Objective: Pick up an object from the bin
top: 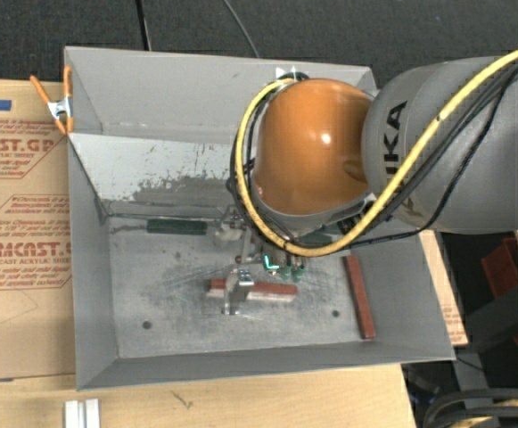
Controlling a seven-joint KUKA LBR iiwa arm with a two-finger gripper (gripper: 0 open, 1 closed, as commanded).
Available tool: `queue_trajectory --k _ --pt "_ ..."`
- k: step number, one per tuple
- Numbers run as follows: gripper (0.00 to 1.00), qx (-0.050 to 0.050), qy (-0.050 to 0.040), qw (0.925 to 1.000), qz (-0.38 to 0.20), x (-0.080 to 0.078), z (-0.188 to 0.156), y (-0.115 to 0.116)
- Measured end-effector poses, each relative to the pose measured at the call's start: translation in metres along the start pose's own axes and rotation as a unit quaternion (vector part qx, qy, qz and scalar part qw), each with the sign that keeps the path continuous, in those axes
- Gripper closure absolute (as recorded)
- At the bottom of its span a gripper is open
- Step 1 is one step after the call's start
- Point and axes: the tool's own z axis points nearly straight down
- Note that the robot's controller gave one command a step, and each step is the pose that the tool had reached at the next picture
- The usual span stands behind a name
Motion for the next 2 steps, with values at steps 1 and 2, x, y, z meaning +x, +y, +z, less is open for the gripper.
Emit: queue_trajectory --k 1,2 --pt "0.00 -0.001 -0.0037 1.0000 0.001 -0.002 -0.004 -0.001" --pt "1.00 -0.001 -0.0058 0.9971 -0.076 -0.037 0.154 -0.014"
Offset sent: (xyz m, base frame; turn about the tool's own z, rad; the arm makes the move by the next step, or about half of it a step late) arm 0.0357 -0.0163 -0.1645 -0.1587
